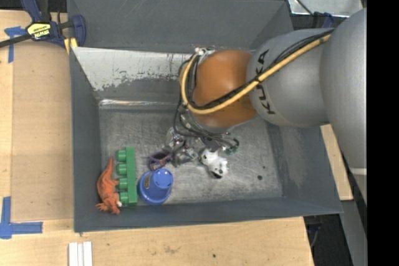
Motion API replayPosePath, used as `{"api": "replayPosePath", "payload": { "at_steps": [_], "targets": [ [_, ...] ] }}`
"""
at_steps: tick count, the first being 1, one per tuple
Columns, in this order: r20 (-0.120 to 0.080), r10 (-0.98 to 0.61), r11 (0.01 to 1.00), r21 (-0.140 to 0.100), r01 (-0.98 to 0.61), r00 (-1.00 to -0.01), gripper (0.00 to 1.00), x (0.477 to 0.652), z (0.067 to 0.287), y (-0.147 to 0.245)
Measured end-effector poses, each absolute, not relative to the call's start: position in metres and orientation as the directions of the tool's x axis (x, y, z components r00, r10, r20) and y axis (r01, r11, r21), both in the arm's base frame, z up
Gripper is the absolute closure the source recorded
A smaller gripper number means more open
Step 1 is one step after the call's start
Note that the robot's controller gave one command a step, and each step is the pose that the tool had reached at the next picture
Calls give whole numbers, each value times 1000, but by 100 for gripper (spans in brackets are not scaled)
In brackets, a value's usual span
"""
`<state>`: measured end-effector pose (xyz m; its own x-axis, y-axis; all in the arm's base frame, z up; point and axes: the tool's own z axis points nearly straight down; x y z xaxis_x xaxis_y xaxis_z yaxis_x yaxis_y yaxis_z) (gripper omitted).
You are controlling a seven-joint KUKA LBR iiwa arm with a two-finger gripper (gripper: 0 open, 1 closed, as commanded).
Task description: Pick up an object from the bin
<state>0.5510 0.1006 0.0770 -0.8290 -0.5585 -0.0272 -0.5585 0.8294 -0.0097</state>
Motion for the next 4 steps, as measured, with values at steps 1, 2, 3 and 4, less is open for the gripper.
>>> {"api": "replayPosePath", "payload": {
  "at_steps": [1,2,3,4],
  "targets": [
    [-27,-558,829,-10,-558,-829,100,551,77,101],
    [-20,-559,829,-7,-559,-829,100,549,81,100],
    [-3,-558,830,-1,-558,-830,100,546,98,100],
    [-5,-558,830,-2,-558,-830,100,548,119,100]
  ]
}}
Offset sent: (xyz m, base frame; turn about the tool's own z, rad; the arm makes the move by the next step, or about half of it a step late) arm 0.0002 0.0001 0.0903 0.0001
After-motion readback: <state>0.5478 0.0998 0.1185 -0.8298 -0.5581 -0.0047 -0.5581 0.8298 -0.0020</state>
